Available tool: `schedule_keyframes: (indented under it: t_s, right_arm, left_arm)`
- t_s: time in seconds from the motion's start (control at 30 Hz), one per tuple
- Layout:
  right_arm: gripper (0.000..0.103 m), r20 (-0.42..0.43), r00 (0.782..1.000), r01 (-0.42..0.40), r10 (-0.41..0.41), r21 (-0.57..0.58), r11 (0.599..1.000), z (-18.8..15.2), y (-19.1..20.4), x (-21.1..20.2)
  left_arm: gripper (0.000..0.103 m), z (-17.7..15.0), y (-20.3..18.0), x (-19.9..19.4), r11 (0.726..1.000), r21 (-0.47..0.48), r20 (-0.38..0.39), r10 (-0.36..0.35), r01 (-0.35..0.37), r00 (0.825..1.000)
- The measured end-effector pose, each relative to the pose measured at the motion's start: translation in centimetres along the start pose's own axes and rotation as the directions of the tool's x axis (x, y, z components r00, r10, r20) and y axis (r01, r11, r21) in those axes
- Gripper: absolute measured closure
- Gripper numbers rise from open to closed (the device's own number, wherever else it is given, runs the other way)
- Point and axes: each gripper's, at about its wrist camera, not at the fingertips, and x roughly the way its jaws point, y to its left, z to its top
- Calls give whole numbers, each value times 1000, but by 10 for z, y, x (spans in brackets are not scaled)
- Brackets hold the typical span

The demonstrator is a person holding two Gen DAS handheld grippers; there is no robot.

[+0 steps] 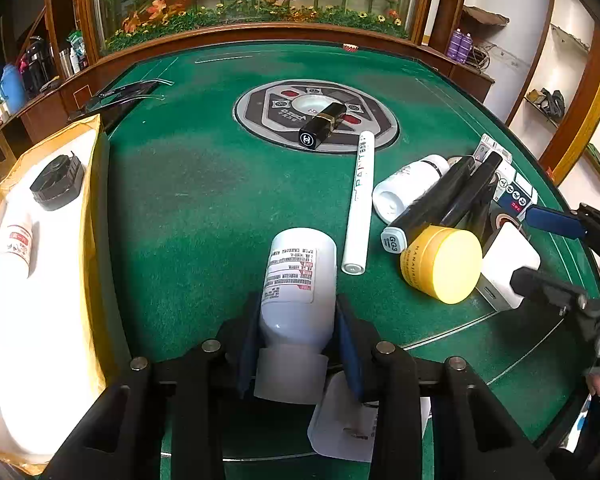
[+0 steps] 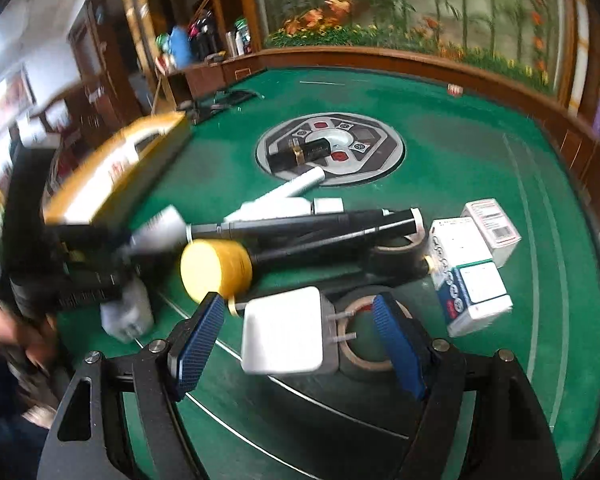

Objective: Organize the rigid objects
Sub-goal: 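Grasp the white square box with the right gripper while the left lifts the bottle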

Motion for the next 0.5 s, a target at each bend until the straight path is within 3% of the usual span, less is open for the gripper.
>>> schedule_keyframes:
  t_s: [0.13, 0.2, 0.3, 0.33, 0.5]
  right_arm:
    - [27, 4, 997, 73, -73, -116, 991, -2, 19, 2]
    - [27, 16, 989, 150, -150, -205, 967, -7, 32, 7]
    - [41, 39, 969, 243, -243, -305, 921, -16, 44, 16]
    - [54, 37, 970, 238, -239, -323, 916, -17, 46, 16]
    - [54, 19, 984, 177, -178, -242, 954, -10, 33, 11]
  left_arm:
    - [64, 0, 0, 0, 1000, 2, 1, 0, 0, 1000]
    - [64, 0, 0, 1, 1000, 5, 4, 3, -3, 1000]
    - [66, -1, 1, 0, 1000, 1, 9, 1, -1, 1000]
    - [66, -1, 1, 0, 1000, -1, 10, -3, 3, 1000]
    - [66, -1, 8, -8, 998, -38, 32, -57, 58, 998]
